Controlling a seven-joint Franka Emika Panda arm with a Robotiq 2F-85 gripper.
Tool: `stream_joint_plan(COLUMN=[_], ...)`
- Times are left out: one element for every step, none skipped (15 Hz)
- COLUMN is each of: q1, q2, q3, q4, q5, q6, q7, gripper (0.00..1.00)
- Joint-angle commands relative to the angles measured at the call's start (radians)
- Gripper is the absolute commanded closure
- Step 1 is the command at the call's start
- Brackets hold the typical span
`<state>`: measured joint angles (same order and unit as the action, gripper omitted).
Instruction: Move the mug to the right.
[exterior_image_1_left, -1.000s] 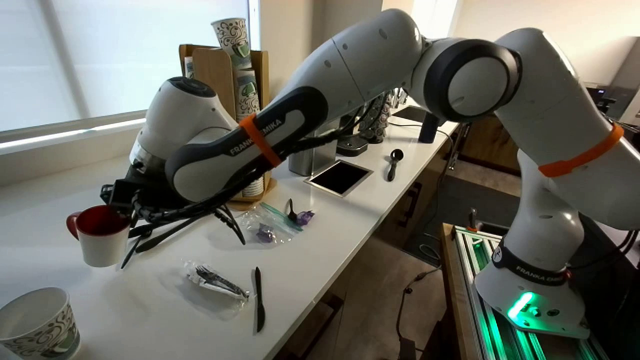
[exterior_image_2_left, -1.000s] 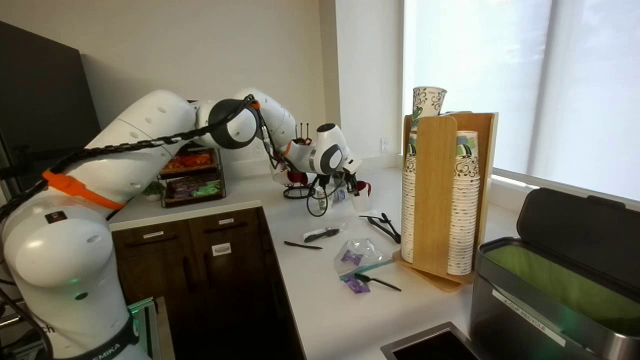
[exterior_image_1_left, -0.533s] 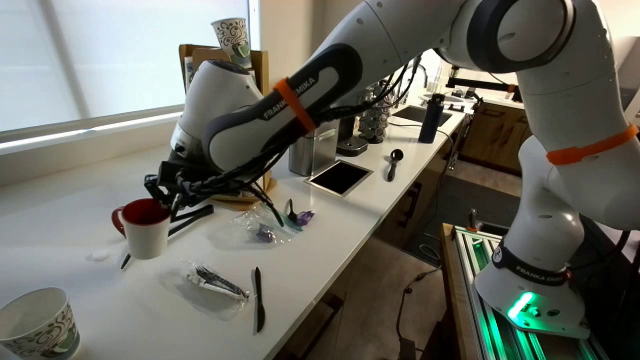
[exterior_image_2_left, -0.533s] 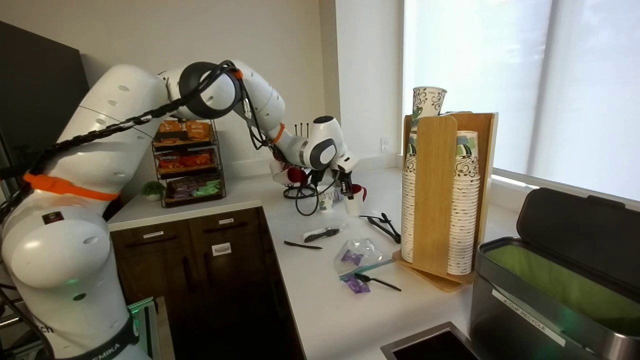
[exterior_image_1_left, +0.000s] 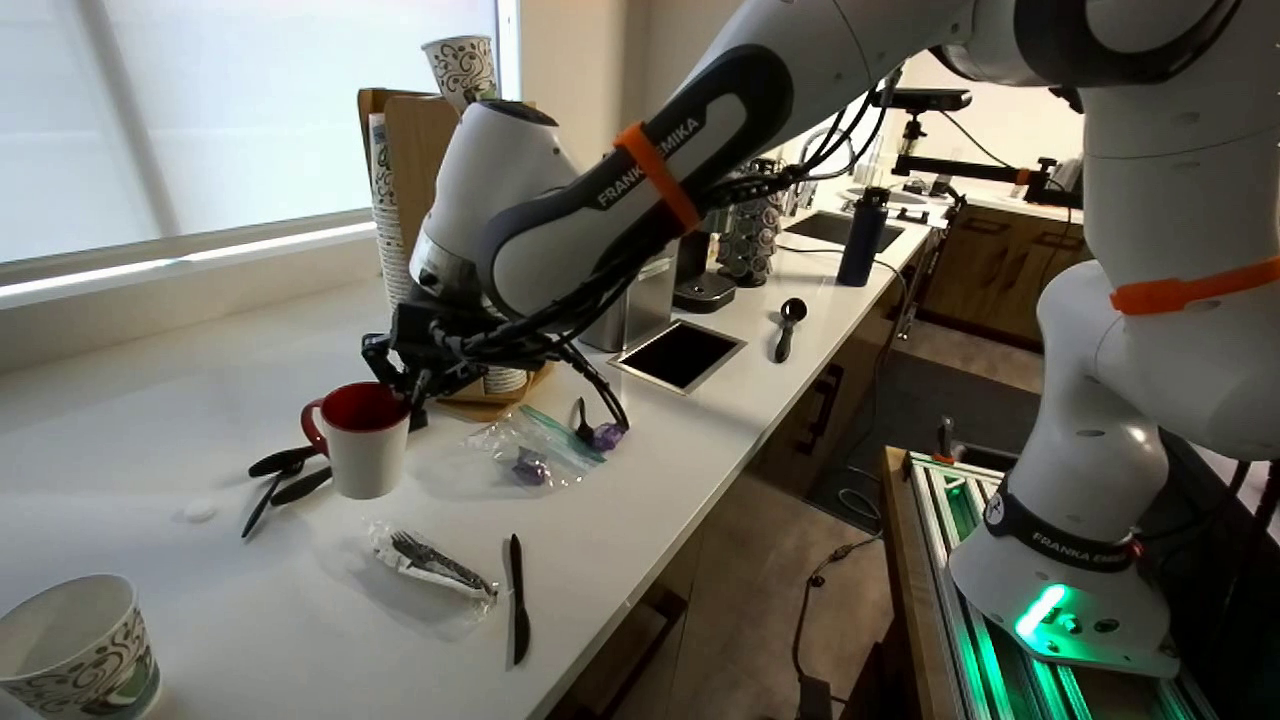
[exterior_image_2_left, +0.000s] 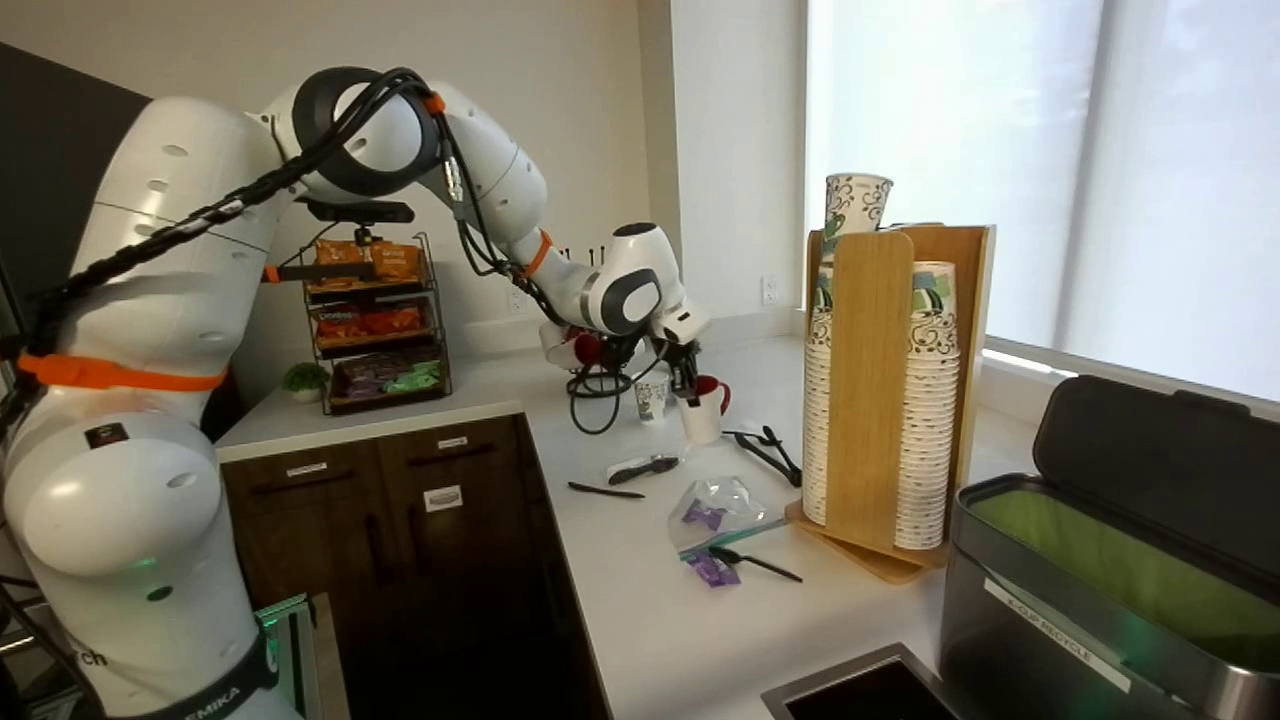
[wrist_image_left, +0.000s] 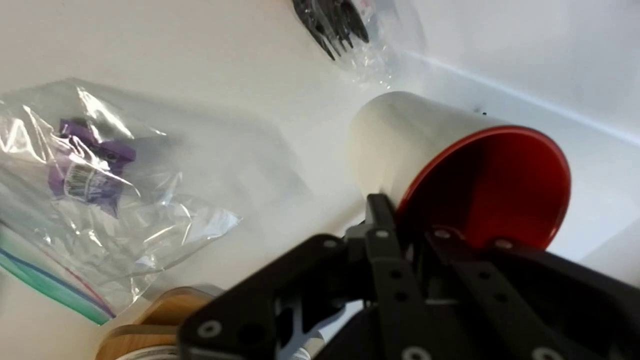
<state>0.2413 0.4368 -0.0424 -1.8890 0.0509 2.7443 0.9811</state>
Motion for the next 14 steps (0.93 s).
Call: stream_joint_plan(q1=[0.024, 0.024, 0.025, 0.018, 0.017, 0.016, 0.009, 0.003, -0.007, -0.015, -0.021, -0.021, -0.021, -0.017], q2=[-0.001, 0.001, 0.007, 0.013, 0.016, 0.016, 0.012, 0.008, -0.003, -0.011, -0.018, -0.028, -0.036, -0.039], q3=[-0.04, -0.047, -0.055, -0.053, -0.056, -0.058, -0.053, -0.046, -0.033, -0.022, -0.013, -0.012, -0.013, -0.019], q4=[-0.017, -0.026, -0.029, -0.032, -0.035, -0.039, -0.045, -0.053, -0.064, -0.071, -0.08, -0.095, -0.106, -0.114], q5=[-0.032, -0.035, -0.036, -0.026, -0.024, -0.021, -0.012, -0.004, 0.007, 0.015, 0.023, 0.024, 0.023, 0.017], q6=[0.0, 0.007, 0.014, 0.015, 0.016, 0.016, 0.016, 0.018, 0.013, 0.002, 0.002, 0.004, 0.0, -0.006], q7=[0.04, 0.044, 0.048, 0.042, 0.043, 0.042, 0.033, 0.026, 0.007, -0.007, -0.018, -0.018, -0.017, -0.006], gripper=[0.98, 0.98, 0.98, 0.98, 0.98, 0.98, 0.98, 0.98, 0.98, 0.98, 0.98, 0.98, 0.98, 0.98])
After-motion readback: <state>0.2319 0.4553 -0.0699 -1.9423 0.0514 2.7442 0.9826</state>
